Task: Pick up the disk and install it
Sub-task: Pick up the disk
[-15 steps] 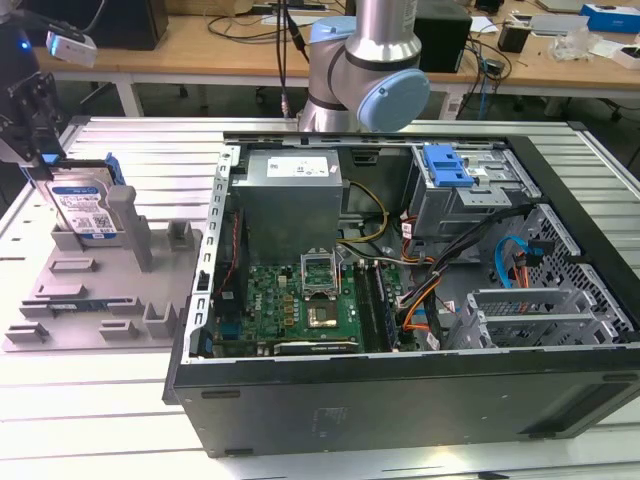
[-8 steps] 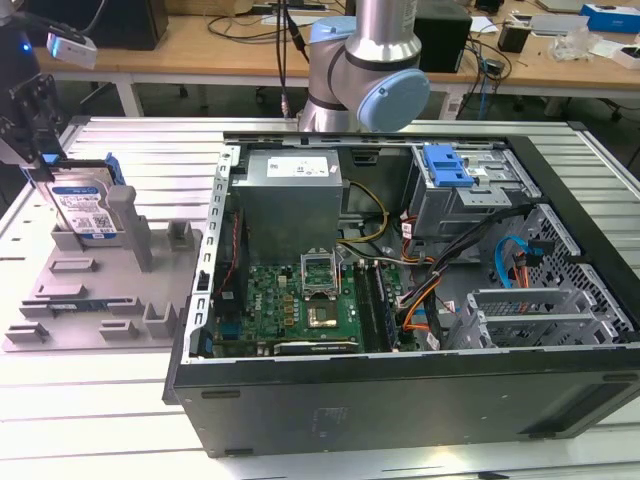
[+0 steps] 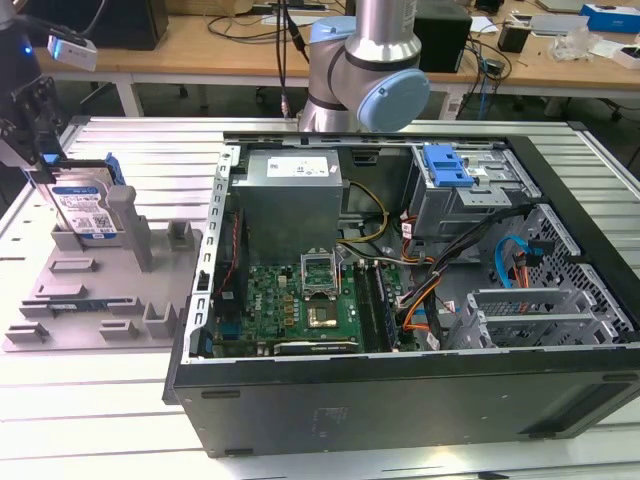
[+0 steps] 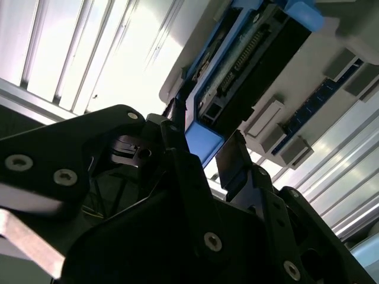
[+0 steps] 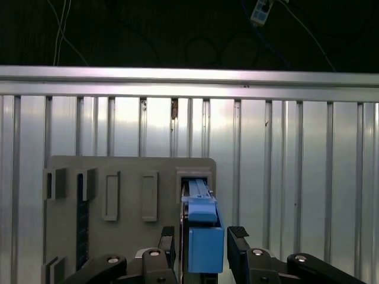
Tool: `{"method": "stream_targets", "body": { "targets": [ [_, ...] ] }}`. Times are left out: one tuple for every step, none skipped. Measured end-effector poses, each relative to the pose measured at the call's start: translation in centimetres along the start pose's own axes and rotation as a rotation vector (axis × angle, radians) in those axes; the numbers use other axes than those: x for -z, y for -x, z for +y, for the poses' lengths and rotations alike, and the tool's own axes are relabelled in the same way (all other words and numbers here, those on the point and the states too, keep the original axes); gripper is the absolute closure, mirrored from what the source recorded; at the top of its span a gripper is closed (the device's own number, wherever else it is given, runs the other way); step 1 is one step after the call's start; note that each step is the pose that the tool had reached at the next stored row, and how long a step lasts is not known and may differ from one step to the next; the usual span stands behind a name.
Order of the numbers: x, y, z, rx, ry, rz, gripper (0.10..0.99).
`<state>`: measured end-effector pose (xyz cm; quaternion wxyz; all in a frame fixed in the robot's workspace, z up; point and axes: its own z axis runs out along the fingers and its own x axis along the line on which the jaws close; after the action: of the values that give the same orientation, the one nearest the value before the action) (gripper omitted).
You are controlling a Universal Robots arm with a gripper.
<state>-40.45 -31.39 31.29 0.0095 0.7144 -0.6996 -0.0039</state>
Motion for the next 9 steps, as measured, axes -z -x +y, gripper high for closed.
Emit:
{"method": "stream_targets", "body": {
  "targets": [
    [-0.04, 0.00, 0.00, 0.000, 0.000, 0.0000, 0.604],
    [-0.08, 0.00, 0.00, 0.000, 0.000, 0.0000, 0.604],
    [-0.11, 0.00, 0.00, 0.000, 0.000, 0.0001, 0.604],
    [-0.11, 0.00, 0.00, 0.000, 0.000, 0.0001, 0.604],
    [-0.11, 0.00, 0.00, 0.000, 0.000, 0.0001, 0.604],
    [-0.12, 0.00, 0.00, 0.000, 0.000, 0.0000, 0.604],
    [-0.12, 0.00, 0.00, 0.000, 0.000, 0.0001, 0.604],
    [-0.13, 0.00, 0.00, 0.000, 0.000, 0.0001, 0.604],
    [-0.13, 0.00, 0.00, 0.000, 0.000, 0.0000, 0.604]
  ]
}}
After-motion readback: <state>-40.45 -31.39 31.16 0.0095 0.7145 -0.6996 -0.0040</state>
